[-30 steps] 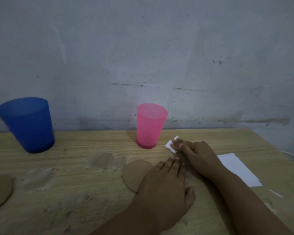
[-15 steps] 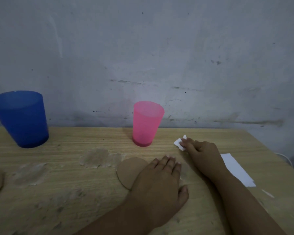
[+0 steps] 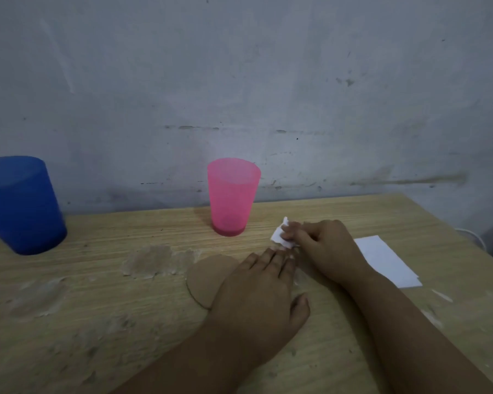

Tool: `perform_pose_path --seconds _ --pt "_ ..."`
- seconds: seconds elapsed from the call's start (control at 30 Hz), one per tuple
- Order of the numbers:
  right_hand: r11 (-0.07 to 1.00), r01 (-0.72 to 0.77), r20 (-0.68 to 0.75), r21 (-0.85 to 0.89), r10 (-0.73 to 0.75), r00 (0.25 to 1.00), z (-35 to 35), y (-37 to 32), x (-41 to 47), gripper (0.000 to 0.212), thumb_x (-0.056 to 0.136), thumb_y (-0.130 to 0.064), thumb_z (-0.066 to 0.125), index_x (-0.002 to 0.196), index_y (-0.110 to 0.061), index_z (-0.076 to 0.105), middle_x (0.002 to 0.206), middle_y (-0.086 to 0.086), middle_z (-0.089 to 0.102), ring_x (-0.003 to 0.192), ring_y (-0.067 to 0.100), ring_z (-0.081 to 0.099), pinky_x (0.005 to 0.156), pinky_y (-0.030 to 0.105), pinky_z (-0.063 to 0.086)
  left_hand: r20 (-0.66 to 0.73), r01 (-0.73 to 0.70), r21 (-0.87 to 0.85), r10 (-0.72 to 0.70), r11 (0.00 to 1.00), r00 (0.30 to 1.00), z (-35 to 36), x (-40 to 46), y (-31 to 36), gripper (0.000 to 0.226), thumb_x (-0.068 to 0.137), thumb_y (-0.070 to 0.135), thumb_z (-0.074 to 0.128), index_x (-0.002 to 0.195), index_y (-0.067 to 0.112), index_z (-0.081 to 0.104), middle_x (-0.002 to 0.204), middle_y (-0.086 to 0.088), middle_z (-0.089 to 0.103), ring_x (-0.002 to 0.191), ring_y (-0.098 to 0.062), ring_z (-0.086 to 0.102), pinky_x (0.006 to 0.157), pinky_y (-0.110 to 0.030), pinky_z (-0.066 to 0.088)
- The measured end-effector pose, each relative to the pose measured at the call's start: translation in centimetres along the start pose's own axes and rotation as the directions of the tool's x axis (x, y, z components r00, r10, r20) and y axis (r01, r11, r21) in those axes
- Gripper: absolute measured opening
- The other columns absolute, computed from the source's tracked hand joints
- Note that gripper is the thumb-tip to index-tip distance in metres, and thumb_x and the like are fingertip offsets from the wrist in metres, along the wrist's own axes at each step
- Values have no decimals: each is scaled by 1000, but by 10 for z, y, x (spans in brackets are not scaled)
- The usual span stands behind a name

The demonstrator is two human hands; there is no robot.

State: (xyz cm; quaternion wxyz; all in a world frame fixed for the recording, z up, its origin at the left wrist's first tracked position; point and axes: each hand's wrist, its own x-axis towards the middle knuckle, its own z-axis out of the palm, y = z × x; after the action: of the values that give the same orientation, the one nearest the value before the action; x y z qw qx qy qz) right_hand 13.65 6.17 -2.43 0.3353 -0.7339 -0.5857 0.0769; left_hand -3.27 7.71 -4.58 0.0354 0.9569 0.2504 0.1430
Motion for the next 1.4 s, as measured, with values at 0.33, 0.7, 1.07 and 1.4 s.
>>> perform_pose_path --seconds 0.33,0.7,1.07,1.4 --pt "970 -7 -66 -243 -10 998 3 3 5 32 93 -30 44 98 -19 73 96 11 72 96 26 63 77 29 42 14 77 10 -77 997 997 1 0 -4 70 91 57 22 150 20 14 159 -3 12 146 -14 6 116 -31 -2" --pt "935 18 62 -355 5 998 13 -7 15 37 98 -23 36 128 -16 55 133 12 56 122 26 48 97 27 30 -10 126 -29 -126 992 992 2 0 -5 66 94 52 23 151 21 10 160 -2 7 146 -10 2 114 -27 -4" --pt "922 91 200 -377 -15 980 15 -3 22 43 100 -28 30 141 -16 37 151 5 33 140 19 26 108 26 20 -31 119 -38 -120 992 992 0 2 -4 61 96 44 23 150 19 16 159 -4 13 146 -12 7 116 -27 0" --pt "957 151 41 -249 -145 989 3 -5 10 19 85 -25 62 101 -27 73 108 0 72 100 16 66 85 30 49 -186 116 -91 -131 989 974 -9 4 -8 68 85 37 4 140 19 41 145 2 45 133 -8 36 109 -20 20"
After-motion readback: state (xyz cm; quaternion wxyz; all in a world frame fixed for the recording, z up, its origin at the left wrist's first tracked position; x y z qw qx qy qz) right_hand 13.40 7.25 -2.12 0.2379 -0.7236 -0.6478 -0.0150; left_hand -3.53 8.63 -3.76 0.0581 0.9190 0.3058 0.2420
